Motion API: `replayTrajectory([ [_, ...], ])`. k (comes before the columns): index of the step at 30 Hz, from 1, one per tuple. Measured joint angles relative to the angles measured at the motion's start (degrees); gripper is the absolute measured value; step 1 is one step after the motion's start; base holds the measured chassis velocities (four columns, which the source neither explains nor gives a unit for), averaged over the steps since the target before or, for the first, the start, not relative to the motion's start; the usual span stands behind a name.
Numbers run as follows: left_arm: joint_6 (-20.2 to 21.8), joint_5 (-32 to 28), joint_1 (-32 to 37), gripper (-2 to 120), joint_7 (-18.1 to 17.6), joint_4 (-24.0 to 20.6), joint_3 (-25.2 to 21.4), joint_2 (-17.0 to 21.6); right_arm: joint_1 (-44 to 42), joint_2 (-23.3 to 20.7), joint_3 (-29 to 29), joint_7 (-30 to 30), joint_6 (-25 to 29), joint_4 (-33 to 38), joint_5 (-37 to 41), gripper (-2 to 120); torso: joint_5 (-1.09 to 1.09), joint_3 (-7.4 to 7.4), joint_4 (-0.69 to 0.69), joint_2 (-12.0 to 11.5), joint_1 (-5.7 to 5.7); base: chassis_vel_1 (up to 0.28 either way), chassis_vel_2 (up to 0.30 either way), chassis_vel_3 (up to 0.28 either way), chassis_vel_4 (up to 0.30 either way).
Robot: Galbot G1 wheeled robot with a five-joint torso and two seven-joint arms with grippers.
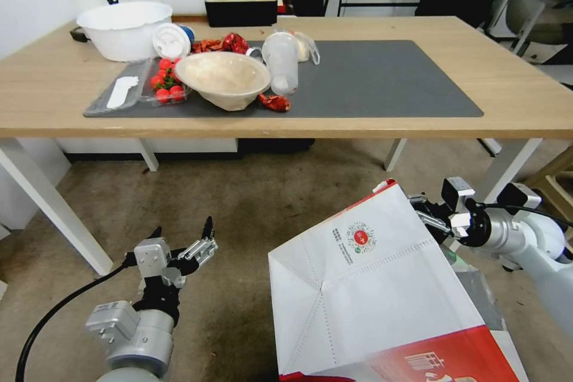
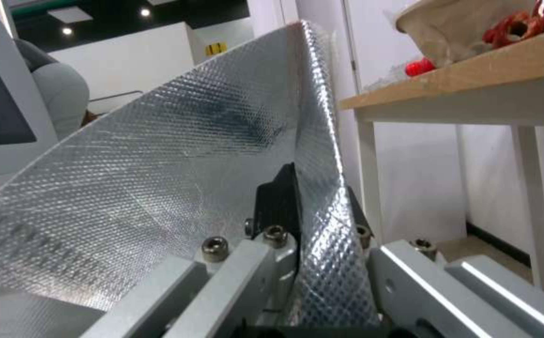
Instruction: Pick up the food delivery bag from the floor and place it on the table.
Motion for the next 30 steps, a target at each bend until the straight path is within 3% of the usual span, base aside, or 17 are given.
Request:
replayTrajectory([
  [30, 0.0, 0.5, 0.7, 100, 0.2, 0.0, -0.1, -0.1, -0.8, 0.3, 0.4, 1.0, 0.0, 2.1, 0.2, 0, 0.00, 5.94, 0.00, 8.9, 2.99, 0.000, 0.000, 0.000, 0.000],
])
